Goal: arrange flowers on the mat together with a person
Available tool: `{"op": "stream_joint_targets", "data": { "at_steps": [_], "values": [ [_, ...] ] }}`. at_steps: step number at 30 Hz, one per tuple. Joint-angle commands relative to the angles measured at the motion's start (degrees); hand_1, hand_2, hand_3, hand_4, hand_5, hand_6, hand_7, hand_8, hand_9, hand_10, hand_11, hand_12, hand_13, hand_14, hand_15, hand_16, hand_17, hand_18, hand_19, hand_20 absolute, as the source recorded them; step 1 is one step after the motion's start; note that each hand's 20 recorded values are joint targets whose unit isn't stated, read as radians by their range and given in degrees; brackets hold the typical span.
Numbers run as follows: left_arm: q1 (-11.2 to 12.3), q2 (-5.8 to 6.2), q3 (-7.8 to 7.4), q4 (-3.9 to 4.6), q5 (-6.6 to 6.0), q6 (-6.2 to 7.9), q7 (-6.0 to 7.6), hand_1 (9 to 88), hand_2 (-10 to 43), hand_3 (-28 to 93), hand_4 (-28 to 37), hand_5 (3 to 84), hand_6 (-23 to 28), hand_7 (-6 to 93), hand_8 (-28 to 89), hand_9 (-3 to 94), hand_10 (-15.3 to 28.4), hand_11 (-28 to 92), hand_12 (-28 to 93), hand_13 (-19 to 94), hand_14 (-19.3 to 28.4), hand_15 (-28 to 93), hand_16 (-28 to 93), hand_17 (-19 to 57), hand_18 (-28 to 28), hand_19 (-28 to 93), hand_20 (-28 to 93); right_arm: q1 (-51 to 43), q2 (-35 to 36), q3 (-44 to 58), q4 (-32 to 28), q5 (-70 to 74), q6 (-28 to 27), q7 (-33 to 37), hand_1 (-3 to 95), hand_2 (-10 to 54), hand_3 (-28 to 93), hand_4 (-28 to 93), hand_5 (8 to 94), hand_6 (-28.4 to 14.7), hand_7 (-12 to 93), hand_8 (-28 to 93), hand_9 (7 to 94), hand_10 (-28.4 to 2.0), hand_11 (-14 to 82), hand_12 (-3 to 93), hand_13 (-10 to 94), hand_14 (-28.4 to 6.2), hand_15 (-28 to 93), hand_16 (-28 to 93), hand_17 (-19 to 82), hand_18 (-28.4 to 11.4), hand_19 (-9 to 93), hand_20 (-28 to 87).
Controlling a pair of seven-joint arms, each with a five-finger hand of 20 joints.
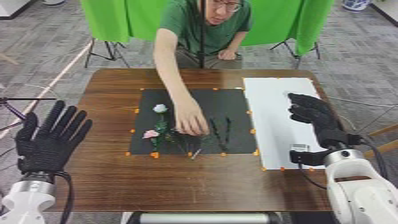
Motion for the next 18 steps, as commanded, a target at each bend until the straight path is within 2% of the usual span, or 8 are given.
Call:
{"op": "stream_joint_targets", "data": {
  "at_steps": [1, 2, 3, 6, 8, 13, 16, 18],
  "values": [
    [0.29, -0.6, 0.7, 0.09, -0.02, 0.66, -0.53, 25.9, 11.2, 70, -28.3, 40.9, 5.8, 5.4, -8, 37.5, 14.5, 15, 9, 28, 15.4, 26, -5, -3.4, 12.9, 29, 12, -1.17, 0.08, 0.4, -0.52, -2.03, -0.22, 1.25, 28.0, 8.6, 79, -26, 39.4, -3.1, 19, -14, 37.5, -10.7, 9.6, 11.9, 35, -10.8, 25, 10, 17, -15.7, 44, 14],
    [0.32, -0.72, 0.46, -0.35, 0.06, 2.27, -1.32, 26.0, 11.3, 69, -28.3, 40.9, 5.8, 5.5, -8, 37.5, 14.5, 15, 9, 28, 15.4, 26, -5, -3.4, 12.9, 29, 12, -1.06, -0.08, 0.48, -0.5, -3.08, -0.48, 1.56, 29.8, 9.3, 79, -26, 39.3, -3.0, 19, -14, 37.5, -10.6, 9.6, 11.9, 35, -10.7, 25, 10, 17, -15.7, 44, 14],
    [0.23, -0.64, 0.65, -0.4, 0.5, 3.18, -1.24, 26.0, 11.5, 69, -28.3, 41.1, 5.9, 5.6, -8, 37.6, 14.7, 15, 9, 28, 15.4, 26, -5, -3.4, 12.9, 29, 12, -1.09, -0.23, 0.56, -0.53, -3.51, -0.33, 1.55, 31.2, 9.7, 79, -27, 39.1, -2.8, 19, -14, 37.5, -10.5, 9.6, 11.9, 35, -10.6, 26, 10, 17, -15.7, 44, 14],
    [0.17, -0.67, 0.82, -0.16, -0.74, 2.5, -0.83, 25.9, 11.6, 70, -28.3, 41.5, 6.2, 5.6, -8, 37.9, 14.9, 15, 9, 28, 15.5, 26, -5, -3.6, 13.0, 30, 12, -0.57, -0.61, 0.51, -0.34, -3.82, -0.35, 1.17, 33.3, 9.7, 79, -27, 38.7, -2.3, 20, -14, 37.5, -10.1, 9.9, 11.8, 35, -10.3, 26, 10, 17, -15.5, 45, 14],
    [-0.09, -0.6, 0.95, -0.08, -0.36, 2.59, -0.82, 25.7, 11.7, 70, -28.3, 41.6, 6.3, 5.6, -8, 37.8, 14.9, 16, 9, 28, 15.6, 26, -5, -3.7, 13.0, 30, 12, -0.36, -0.4, 0.56, -0.13, -4.16, -0.79, 0.69, 33.6, 9.2, 80, -27, 38.5, -2.0, 20, -14, 37.5, -10.1, 10.1, 11.8, 35, -10.2, 26, 10, 17, -15.3, 45, 14],
    [-0.19, -0.62, 1.01, 0.03, -0.49, 2.0, -0.2, 25.7, 11.6, 70, -28.3, 41.7, 6.4, 5.6, -8, 37.9, 14.9, 16, 9, 28, 15.7, 26, -6, -3.7, 13.0, 30, 12, 1.74, 0.96, 0.88, 1.67, -7.96, -2.97, -0.64, 32.9, 7.5, 80, -27, 38.4, -2.0, 21, -15, 37.2, -10.0, 10.1, 11.6, 34, -10.1, 25, 9, 17, -15.0, 44, 13],
    [-0.25, -0.74, 1.18, 0.02, -0.34, 1.75, -0.57, 25.7, 11.6, 70, -28.3, 41.7, 6.4, 5.7, -8, 37.9, 15.0, 16, 9, 28, 15.7, 27, -6, -3.7, 13.0, 30, 12, 4.63, 2.95, -0.32, 2.53, -15.84, -2.15, 3.7, 32.6, 7.1, 80, -27, 37.9, -2.1, 20, -15, 36.7, -10.0, 9.8, 11.5, 33, -10.5, 24, 9, 17, -15.1, 44, 12],
    [-0.11, -0.82, 1.19, -0.08, -0.28, 1.58, -0.6, 25.6, 11.5, 70, -28.3, 41.7, 6.3, 5.7, -8, 38.0, 15.0, 16, 9, 28, 15.7, 27, -6, -3.7, 13.0, 30, 12, 6.61, 3.73, -0.06, 4.23, -20.14, -3.48, 2.36, 32.4, 6.9, 80, -27, 37.6, -2.2, 20, -14, 36.4, -10.3, 9.7, 11.6, 32, -10.8, 24, 9, 17, -15.1, 44, 12]
  ]
}}
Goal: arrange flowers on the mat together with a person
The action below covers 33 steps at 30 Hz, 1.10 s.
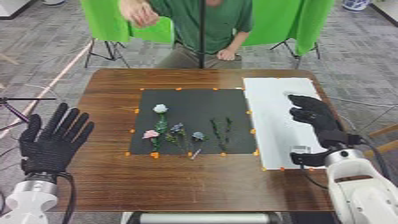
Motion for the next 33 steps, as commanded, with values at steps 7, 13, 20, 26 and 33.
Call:
{"op": "stream_joint_targets", "data": {
  "at_steps": [7, 13, 20, 26, 33],
  "values": [
    [0.2, -0.2, 0.37, 0.13, -0.02, -0.9, -0.42, 25.6, 11.6, 70, -28.3, 41.7, 6.4, 5.6, -8, 38.0, 15.0, 16, 9, 28, 15.6, 27, -6, -3.7, 13.0, 30, 12, 14.74, 8.12, -3.69, 10.08, -27.61, -3.41, 4.62, 34.9, 4.1, 80, -27, 36.3, -1.7, 19, -14, 34.0, -10.2, 8.8, 11.8, 29, -10.9, 23, 9, 16, -14.3, 43, 11],
    [0.97, -0.28, 0.49, -0.32, -0.41, 0.3, 0.0, 25.7, 11.5, 70, -28.3, 41.7, 6.3, 5.6, -8, 37.9, 14.9, 16, 9, 28, 15.6, 27, -6, -3.7, 13.0, 30, 12, 26.03, 12.07, -12.71, 18.22, -35.84, -6.54, 10.99, 41.6, 3.0, 81, -28, 34.1, -1.0, 20, -14, 33.1, -9.9, 8.4, 12.1, 29, -10.7, 23, 9, 16, -14.0, 42, 10],
    [0.63, -0.16, 1.99, 0.66, -0.42, -2.36, 0.91, 25.4, 11.3, 70, -28.3, 41.7, 6.4, 5.6, -8, 37.9, 14.9, 16, 9, 28, 15.5, 26, -6, -3.7, 12.9, 30, 12, 38.5, 13.34, -21.72, 27.79, -36.31, -13.04, 16.37, 43.2, 0.5, 82, -28, 33.0, -2.6, 19, -13, 29.8, -14.1, 7.9, 12.5, 28, -12.4, 26, 9, 17, -14.9, 48, 11],
    [-1.07, 0.29, 3.8, 1.71, 0.21, -5.1, 0.71, 24.1, 8.4, 71, -28.3, 40.4, 5.7, 5.0, -8, 36.9, 14.6, 15, 9, 27, 15.2, 25, -6, -3.5, 13.0, 29, 11, 44.14, 12.99, -25.82, 35.03, -32.59, -17.85, 16.99, 43.3, 0.7, 81, -28, 33.5, -2.9, 18, -13, 29.8, -14.1, 8.2, 12.3, 29, -12.2, 27, 8, 17, -15.2, 49, 11],
    [-0.72, 0.13, 4.04, 1.45, -0.27, -4.24, 0.91, 24.0, 8.0, 71, -28.3, 40.2, 5.6, 5.0, -7, 36.9, 14.4, 14, 9, 27, 15.1, 24, -5, -3.3, 13.1, 28, 12, 47.08, 11.17, -27.94, 39.6, -30.36, -22.89, 17.16, 44.6, 0.6, 81, -28, 33.7, -2.6, 19, -13, 30.0, -13.2, 8.7, 11.9, 30, -11.4, 27, 7, 17, -15.1, 49, 10]
  ]
}}
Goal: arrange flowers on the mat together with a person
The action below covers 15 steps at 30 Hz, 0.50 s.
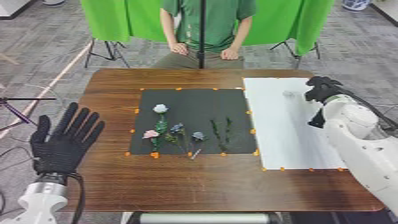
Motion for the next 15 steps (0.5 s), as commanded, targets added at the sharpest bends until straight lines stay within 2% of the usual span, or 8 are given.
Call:
{"op": "stream_joint_targets", "data": {
  "at_steps": [1, 3, 5, 7, 8, 9, 11, 15],
  "values": [
    [0.15, -0.25, 0.35, 0.04, -0.16, 0.97, -0.28, 24.1, 8.1, 71, -28.3, 40.2, 5.6, 4.9, -7, 36.8, 14.4, 14, 9, 27, 15.1, 24, -5, -3.4, 13.1, 28, 12, 3.39, -1.54, -0.9, 3.64, 0.5, -5.43, 0.65, 44.6, 0.6, 81, -28, 33.6, -2.7, 19, -13, 30.0, -13.1, 8.7, 11.8, 31, -11.4, 27, 7, 17, -15.1, 49, 10],
    [0.39, -0.16, 0.22, -0.12, -0.09, 0.99, -0.03, 24.0, 8.0, 71, -28.3, 40.1, 5.7, 4.9, -7, 36.8, 14.4, 14, 9, 27, 15.1, 24, -5, -3.4, 13.1, 28, 12, 3.74, -1.85, -1.57, 4.58, -0.03, -5.12, 0.31, 44.6, 0.6, 81, -28, 33.5, -2.7, 19, -13, 30.0, -13.1, 8.9, 11.8, 31, -11.3, 27, 7, 18, -15.0, 49, 9],
    [-0.24, -0.14, 0.32, 0.13, -0.18, 1.35, -0.46, 24.1, 8.0, 71, -28.3, 40.0, 5.7, 4.9, -7, 36.8, 14.4, 14, 9, 27, 15.1, 24, -5, -3.4, 13.1, 28, 12, 3.98, -1.84, -2.07, 5.06, 0.93, -5.42, 0.02, 44.8, 0.3, 81, -28, 33.6, -2.6, 19, -13, 30.6, -12.6, 9.3, 11.8, 32, -10.9, 27, 7, 18, -15.0, 49, 9],
    [-0.86, 0.03, 0.61, -0.04, -0.7, 3.1, -0.63, 24.1, 8.2, 71, -28.3, 40.0, 5.7, 4.9, -7, 36.9, 14.5, 14, 9, 27, 15.1, 24, -5, -3.4, 13.1, 28, 12, 3.4, -1.76, -2.13, 4.98, 1.09, -5.23, -0.51, 45.2, 0.0, 81, -28, 34.2, -2.3, 19, -13, 31.1, -11.8, 9.6, 11.7, 32, -10.6, 28, 7, 18, -14.9, 49, 9],
    [-1.4, 0.15, 1.01, 0.03, -1.58, 3.9, -0.33, 24.2, 8.4, 71, -28.3, 40.1, 5.8, 5.0, -7, 36.9, 14.5, 14, 10, 28, 15.2, 24, -5, -3.4, 13.1, 28, 12, 2.75, -1.63, -2.02, 4.72, 0.54, -5.23, -0.45, 45.6, -0.3, 81, -28, 34.5, -2.1, 20, -13, 31.3, -11.1, 9.7, 11.7, 32, -10.4, 28, 7, 18, -14.8, 50, 9],
    [-1.49, 0.11, 1.04, 0.24, -1.99, 3.49, -0.42, 24.1, 8.6, 71, -28.3, 40.5, 6.0, 5.1, -7, 37.2, 14.6, 14, 10, 28, 15.3, 24, -4, -3.4, 13.1, 28, 12, 2.19, -1.69, -1.92, 4.66, 0.39, -5.48, -0.67, 45.9, -0.6, 81, -28, 35.0, -1.9, 20, -14, 31.7, -10.4, 10.1, 11.6, 33, -10.0, 28, 7, 19, -14.7, 50, 10],
    [-1.42, 0.16, 1.0, 0.17, -2.09, 3.85, -0.57, 24.1, 8.7, 71, -28.3, 40.9, 6.2, 5.2, -7, 37.4, 14.7, 15, 10, 28, 15.3, 25, -4, -3.4, 13.2, 28, 12, 1.57, -1.95, -1.71, 4.56, 0.45, -7.35, -1.02, 46.8, -1.5, 81, -28, 36.0, -1.4, 21, -14, 33.3, -9.5, 10.8, 11.5, 35, -9.3, 28, 7, 20, -14.4, 51, 10],
    [-2.2, 0.48, 1.03, 0.32, -2.36, 4.24, -0.78, 24.1, 8.8, 71, -28.3, 41.2, 6.3, 5.4, -7, 37.7, 14.8, 15, 10, 28, 15.6, 25, -5, -3.5, 13.2, 29, 13, -0.76, -1.73, -0.48, 3.64, 1.37, -8.34, -0.18, 48.7, -3.0, 80, -28, 42.3, 0.4, 23, -16, 44.3, -9.1, 12.3, 11.6, 44, -7.8, 28, 9, 22, -14.3, 53, 12]
  ]
}}
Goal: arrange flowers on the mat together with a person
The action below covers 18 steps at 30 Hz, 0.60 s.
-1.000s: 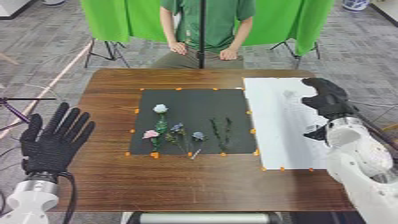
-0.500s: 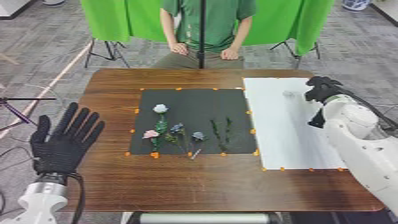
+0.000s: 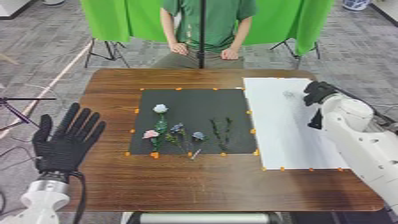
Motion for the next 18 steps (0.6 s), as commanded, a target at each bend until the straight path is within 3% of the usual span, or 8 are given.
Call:
{"op": "stream_joint_targets", "data": {
  "at_steps": [1, 3, 5, 8, 9, 15, 18],
  "values": [
    [-1.3, 0.5, 0.27, 0.49, -1.39, 1.29, -0.69, 24.0, 8.9, 71, -28.3, 41.3, 6.4, 5.5, -7, 37.8, 14.8, 15, 10, 28, 15.6, 26, -5, -3.5, 13.3, 29, 13, -4.94, 0.21, 1.18, -1.5, -0.66, -0.77, 0.09, 49.6, -4.2, 80, -28, 45.0, 0.7, 23, -16, 47.7, -8.9, 13.1, 12.1, 47, -7.5, 28, 10, 23, -14.3, 54, 12],
    [-1.61, 0.68, 0.21, 0.61, -1.21, 1.2, -0.83, 24.1, 8.9, 71, -28.3, 41.4, 6.5, 5.5, -8, 37.9, 14.9, 15, 9, 28, 15.7, 26, -5, -3.6, 13.3, 29, 13, -6.49, 1.1, 0.42, -2.02, -1.91, 3.66, -0.25, 52.2, -7.9, 78, -28, 50.4, 1.4, 25, -17, 54.8, -8.6, 15.6, 14.1, 53, -6.3, 31, 13, 25, -13.8, 58, 15],
    [-1.4, 0.51, 0.12, 0.56, -1.24, 1.54, -1.01, 24.1, 9.1, 71, -28.3, 41.5, 6.5, 5.7, -8, 38.0, 15.0, 15, 9, 28, 15.6, 26, -5, -3.5, 13.3, 29, 13, -8.11, 1.7, 0.25, -2.54, -2.37, 6.23, -1.02, 55.3, -9.1, 73, -28, 53.9, 2.3, 27, -17, 58.8, -8.5, 17.8, 16.9, 57, -3.6, 30, 24, 27, -14.2, 63, 23],
    [-0.51, 0.06, 0.09, 0.2, -1.4, 1.88, -0.63, 24.2, 9.3, 71, -28.3, 41.4, 6.5, 5.8, -8, 38.1, 14.9, 16, 9, 28, 15.6, 26, -5, -3.5, 13.3, 30, 13, -9.3, 2.12, 0.02, -3.02, -2.99, 7.84, -2.05, 59.6, -9.5, 65, -28, 61.0, 3.5, 43, -11, 74.2, -6.2, 11.6, 37.5, 65, -1.2, 31, 36, 29, -14.9, 68, 36],
    [-0.04, -0.01, 0.0, 0.03, -1.4, 1.8, -0.38, 24.3, 9.4, 71, -28.3, 41.3, 6.4, 5.8, -8, 38.1, 14.9, 16, 9, 28, 15.6, 26, -5, -3.5, 13.3, 30, 13, -9.52, 2.1, -0.05, -3.14, -2.74, 8.98, -2.43, 60.2, -9.5, 64, -28, 62.5, 3.8, 45, -10, 76.2, -5.9, 11.9, 40.0, 66, -1.1, 31, 38, 29, -15.1, 69, 38],
    [-0.99, 0.14, 0.34, 0.47, -1.15, 1.45, -0.66, 24.2, 9.6, 71, -28.3, 41.3, 6.4, 5.9, -8, 38.1, 15.0, 16, 9, 28, 15.5, 26, -6, -3.5, 13.3, 30, 12, -11.61, 3.7, 0.21, -6.82, -3.13, 15.45, -3.73, 60.6, -8.6, 64, -28, 65.0, 3.7, 49, -8, 79.1, -5.2, 13.1, 43.6, 67, -1.9, 34, 40, 30, -15.5, 70, 41],
    [-0.77, 0.23, 0.02, 0.3, -1.15, 1.37, -0.54, 24.1, 9.7, 71, -28.3, 41.2, 6.4, 5.9, -8, 38.0, 15.0, 16, 9, 28, 15.5, 26, -6, -3.5, 13.3, 30, 12, -12.65, 4.62, 0.66, -10.72, -4.48, 18.61, -5.07, 60.3, -8.4, 65, -28, 65.0, 3.5, 50, -7, 79.1, -5.3, 13.0, 44.0, 67, -1.8, 34, 41, 30, -15.4, 69, 41]
  ]
}}
